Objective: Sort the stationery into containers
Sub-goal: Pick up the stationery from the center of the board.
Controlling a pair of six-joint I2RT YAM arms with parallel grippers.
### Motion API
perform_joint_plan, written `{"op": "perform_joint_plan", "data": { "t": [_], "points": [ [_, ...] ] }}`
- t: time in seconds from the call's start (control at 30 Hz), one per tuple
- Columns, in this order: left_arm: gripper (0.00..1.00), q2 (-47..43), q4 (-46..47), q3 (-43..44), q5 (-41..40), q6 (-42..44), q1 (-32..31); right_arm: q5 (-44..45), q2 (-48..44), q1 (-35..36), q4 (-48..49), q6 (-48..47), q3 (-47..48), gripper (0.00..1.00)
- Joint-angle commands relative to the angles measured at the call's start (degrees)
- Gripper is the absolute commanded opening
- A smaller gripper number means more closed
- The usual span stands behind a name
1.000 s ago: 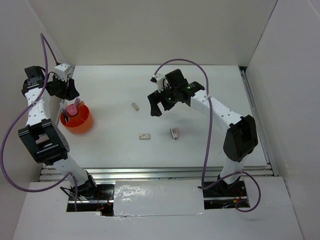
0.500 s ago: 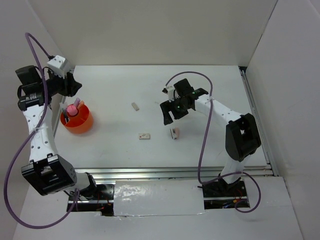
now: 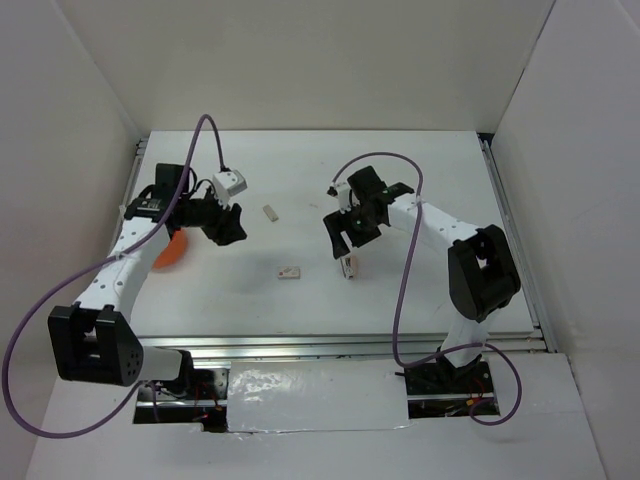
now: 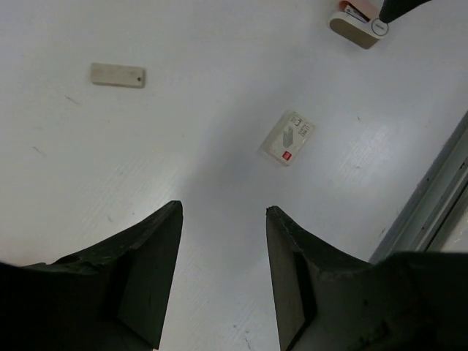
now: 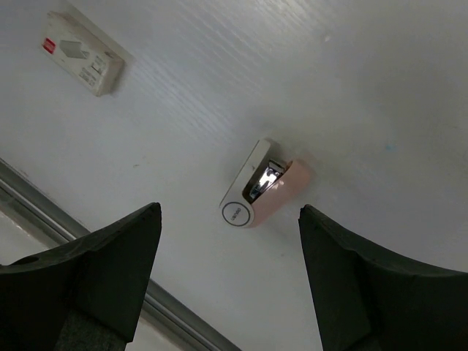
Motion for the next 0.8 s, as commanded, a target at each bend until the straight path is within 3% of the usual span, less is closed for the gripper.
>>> {"op": "perform_joint_plan", "data": {
  "t": [0.0, 0.17, 0.33, 0.47, 0.77],
  "points": [
    [0.62, -0.5, 3.4, -0.1, -2.0, -1.5, -2.0, 3.4, -1.3, 0.1, -1.6, 0.4, -2.3, 0.82],
    [0.67, -1.4, 4.6, -3.1, -1.5, -3.5, -3.0, 2.9, -0.1, 0.0, -2.0, 0.8, -3.6, 0.85],
    [0.61, -0.5, 7.8, -9.1, -4.1, -3.1, -10.9, 2.5, -0.7, -0.1, -1.7, 1.2, -3.3, 0.85],
    [0.61, 4.5, 10.0, -9.0, -7.8, -3.0, -18.1, 1.9, -2.0, -0.7, -2.1, 1.1, -3.7, 0.85],
    [0.63, 18.0, 13.9, -4.4, -16.6, -1.7, -25.9, 0.4, -3.5, -2.8, -2.4, 0.5, -3.9, 0.86]
  ]
}}
